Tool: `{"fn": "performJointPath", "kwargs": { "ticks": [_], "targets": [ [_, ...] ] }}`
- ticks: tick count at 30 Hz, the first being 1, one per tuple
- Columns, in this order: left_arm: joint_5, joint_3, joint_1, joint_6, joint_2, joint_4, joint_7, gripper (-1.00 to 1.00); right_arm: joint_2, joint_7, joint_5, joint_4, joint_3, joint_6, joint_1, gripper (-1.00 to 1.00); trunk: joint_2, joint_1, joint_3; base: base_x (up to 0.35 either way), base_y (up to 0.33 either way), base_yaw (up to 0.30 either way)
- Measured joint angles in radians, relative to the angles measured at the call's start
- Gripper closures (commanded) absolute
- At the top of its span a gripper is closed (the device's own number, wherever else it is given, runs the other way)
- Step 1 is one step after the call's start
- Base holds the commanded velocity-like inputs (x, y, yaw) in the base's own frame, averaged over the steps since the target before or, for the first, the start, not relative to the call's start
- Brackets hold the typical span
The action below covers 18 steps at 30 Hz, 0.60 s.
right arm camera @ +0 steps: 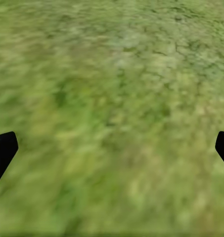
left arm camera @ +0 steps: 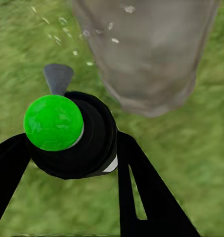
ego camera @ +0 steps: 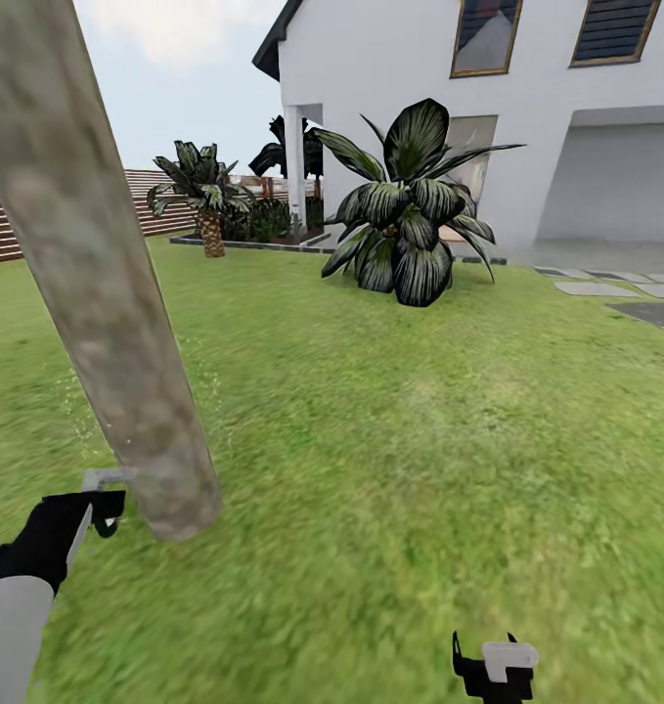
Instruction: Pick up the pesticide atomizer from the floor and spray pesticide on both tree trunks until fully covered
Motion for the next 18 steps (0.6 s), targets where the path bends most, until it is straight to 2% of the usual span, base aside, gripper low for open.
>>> {"fn": "performJointPath", "kwargs": {
  "ticks": [1, 3, 4, 7, 9, 11, 13, 15, 18],
  "targets": [
    [0.007, -0.004, -0.002, 0.013, 0.017, 0.000, -0.010, 1.00, 0.000, 0.000, 0.000, 0.000, 0.000, 0.000, 0.000, -1.00, 0.000, 0.000, 0.000, 0.000, 0.000, 0.000],
    [0.012, -0.010, -0.002, 0.024, 0.028, 0.000, -0.043, 1.00, 0.001, 0.000, 0.000, 0.000, 0.000, 0.000, 0.000, -1.00, 0.000, 0.000, 0.000, 0.000, 0.000, 0.000],
    [0.018, -0.032, 0.000, 0.027, 0.026, 0.000, -0.075, 1.00, 0.001, 0.000, 0.000, 0.000, 0.001, 0.000, 0.000, -1.00, 0.000, 0.000, 0.000, 0.000, 0.000, 0.007],
    [0.026, -0.143, -0.002, 0.032, 0.010, -0.002, -0.099, 1.00, 0.001, 0.000, 0.000, 0.000, 0.001, 0.001, 0.000, -1.00, 0.000, 0.000, 0.000, 0.000, 0.000, 0.161],
    [0.027, -0.172, -0.005, 0.032, -0.011, -0.002, -0.101, 1.00, 0.001, 0.000, 0.000, 0.000, 0.001, 0.000, 0.000, -1.00, 0.000, 0.000, 0.000, 0.000, 0.000, 0.263],
    [0.022, -0.177, -0.006, 0.032, -0.017, -0.002, -0.102, 1.00, 0.001, 0.000, 0.000, 0.000, 0.001, 0.000, 0.000, -1.00, 0.000, 0.000, 0.000, 0.000, 0.000, 0.274],
    [0.018, -0.178, -0.006, 0.032, -0.009, -0.001, -0.103, 1.00, 0.001, 0.000, 0.000, 0.000, 0.001, 0.000, 0.000, -1.00, 0.000, 0.000, 0.000, 0.000, 0.000, 0.277],
    [0.014, -0.174, -0.022, 0.034, 0.011, -0.002, -0.103, 1.00, 0.001, 0.000, 0.000, 0.000, 0.001, 0.000, 0.000, -1.00, 0.000, 0.000, 0.000, 0.000, 0.000, 0.184],
    [0.014, -0.173, -0.075, 0.072, 0.049, -0.001, -0.105, 1.00, 0.001, 0.000, 0.000, 0.000, 0.000, 0.000, 0.000, -1.00, 0.000, 0.000, 0.000, 0.000, 0.000, 0.037]
  ]
}}
